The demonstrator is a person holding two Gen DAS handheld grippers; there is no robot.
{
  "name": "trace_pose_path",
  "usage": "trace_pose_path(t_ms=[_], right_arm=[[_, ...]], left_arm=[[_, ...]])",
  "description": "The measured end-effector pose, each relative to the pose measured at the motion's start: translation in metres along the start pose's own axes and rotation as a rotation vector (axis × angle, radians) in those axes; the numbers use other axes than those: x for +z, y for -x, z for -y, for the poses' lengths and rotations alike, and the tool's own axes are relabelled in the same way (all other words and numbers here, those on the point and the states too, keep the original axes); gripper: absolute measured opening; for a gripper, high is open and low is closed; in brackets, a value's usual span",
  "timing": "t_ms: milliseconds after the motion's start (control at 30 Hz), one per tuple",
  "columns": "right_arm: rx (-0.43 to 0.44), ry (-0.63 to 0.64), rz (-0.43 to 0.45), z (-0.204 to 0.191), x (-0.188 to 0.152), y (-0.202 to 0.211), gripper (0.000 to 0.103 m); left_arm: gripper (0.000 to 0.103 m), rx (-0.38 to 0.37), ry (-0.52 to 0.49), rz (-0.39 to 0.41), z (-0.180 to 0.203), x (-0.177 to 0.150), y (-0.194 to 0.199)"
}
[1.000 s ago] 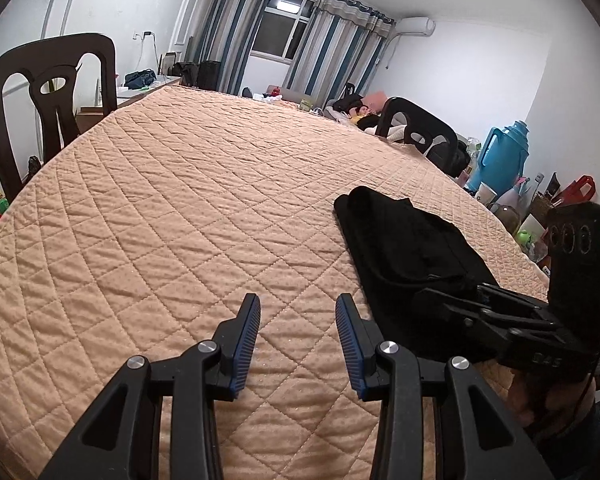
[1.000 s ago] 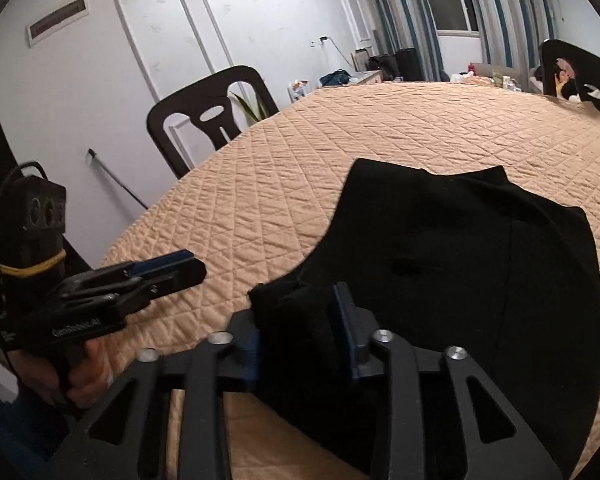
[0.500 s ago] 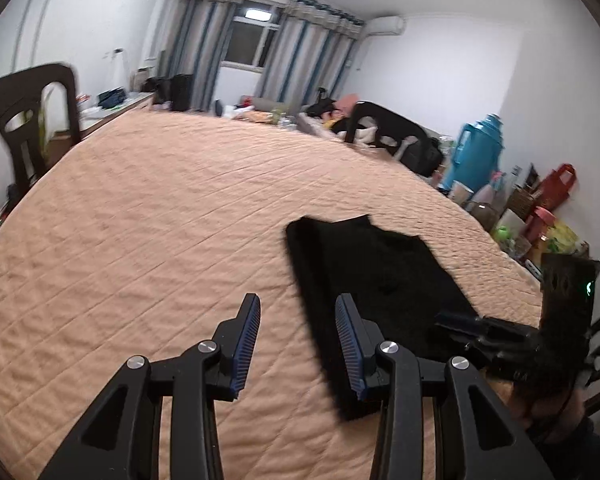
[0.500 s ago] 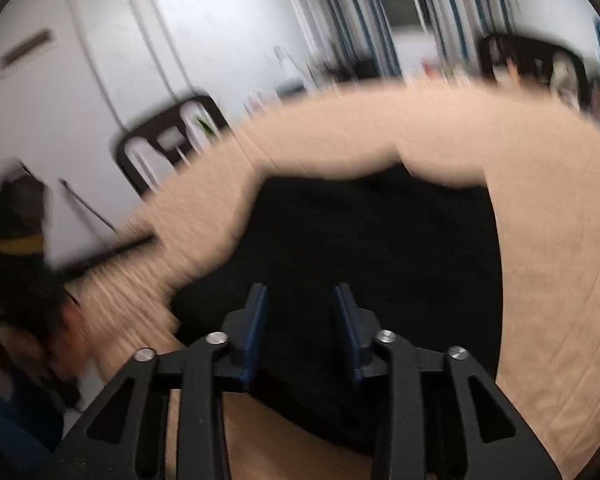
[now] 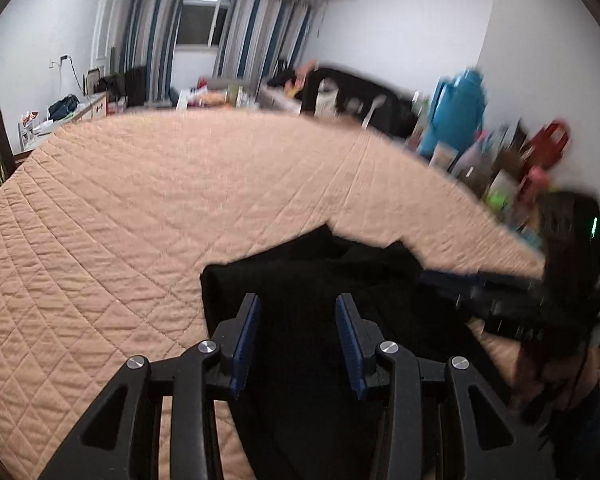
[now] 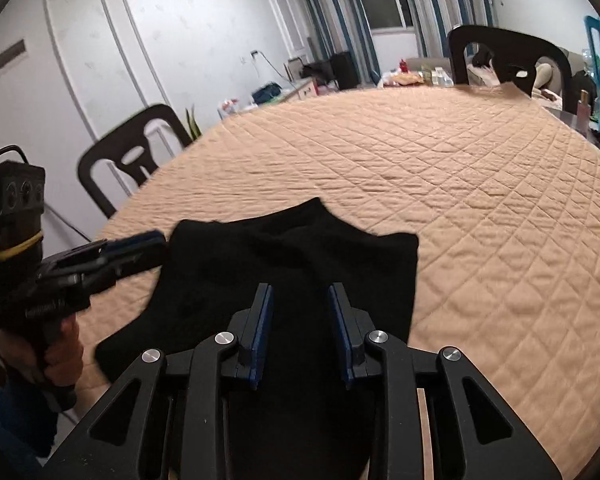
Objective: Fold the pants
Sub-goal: 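Lay the lifted edge over the pants with the right tool and release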
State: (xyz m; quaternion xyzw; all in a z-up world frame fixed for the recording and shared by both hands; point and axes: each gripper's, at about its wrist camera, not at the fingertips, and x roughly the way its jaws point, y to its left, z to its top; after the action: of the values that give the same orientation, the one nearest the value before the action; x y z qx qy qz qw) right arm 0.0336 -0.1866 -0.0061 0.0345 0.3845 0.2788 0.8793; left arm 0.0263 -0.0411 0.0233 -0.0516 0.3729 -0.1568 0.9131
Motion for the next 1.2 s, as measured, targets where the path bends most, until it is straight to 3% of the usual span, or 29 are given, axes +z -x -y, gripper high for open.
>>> trace_pose_path(t_ms=[67, 133, 200, 300, 500, 667, 800, 1000, 1200], right_arm=[[-0.035, -0.013, -0.030, 0.013, 0.007, -0.016, 0.028], [-0.078, -0.045, -0.043, 0.032, 0.010, -0.027, 0.016], [-0.063, -0.112, -0.028, 0.046, 0.014, -0.028, 0.000], [-0.066, -0.145, -0.014, 0.057, 0.014, -0.024, 0.000], [-0.066, -0.083, 0.038, 0.042, 0.019, -0.008, 0.001], [-0.106, -0.071, -0.051, 0.047, 0.028, -0.042, 0.001], [-0.124, -0.064, -0.023, 0.042, 0.028, -0.034, 0.001], [-0.085, 0.002, 0.034, 0.012, 0.000, 0.012, 0.018], [-0.065, 0.087, 0.026, -0.027, -0.047, 0.036, 0.019]], left_arm=[[0.043, 0.015, -0.032, -0.034, 0.000, -0.007, -0.013], [0.044, 0.008, -0.035, -0.024, 0.000, -0.009, -0.010], [0.045, -0.002, -0.027, -0.030, -0.002, -0.009, -0.010], [0.045, -0.021, -0.012, -0.027, -0.006, -0.008, -0.009], [0.045, -0.007, -0.018, 0.024, -0.005, 0.011, -0.004], [0.045, 0.047, -0.036, -0.032, -0.007, 0.017, -0.032], [0.045, 0.045, -0.026, -0.021, -0.007, 0.013, -0.022], [0.045, 0.020, -0.023, 0.003, -0.004, -0.010, 0.011], [0.045, -0.034, -0.024, 0.019, 0.008, -0.041, 0.040]])
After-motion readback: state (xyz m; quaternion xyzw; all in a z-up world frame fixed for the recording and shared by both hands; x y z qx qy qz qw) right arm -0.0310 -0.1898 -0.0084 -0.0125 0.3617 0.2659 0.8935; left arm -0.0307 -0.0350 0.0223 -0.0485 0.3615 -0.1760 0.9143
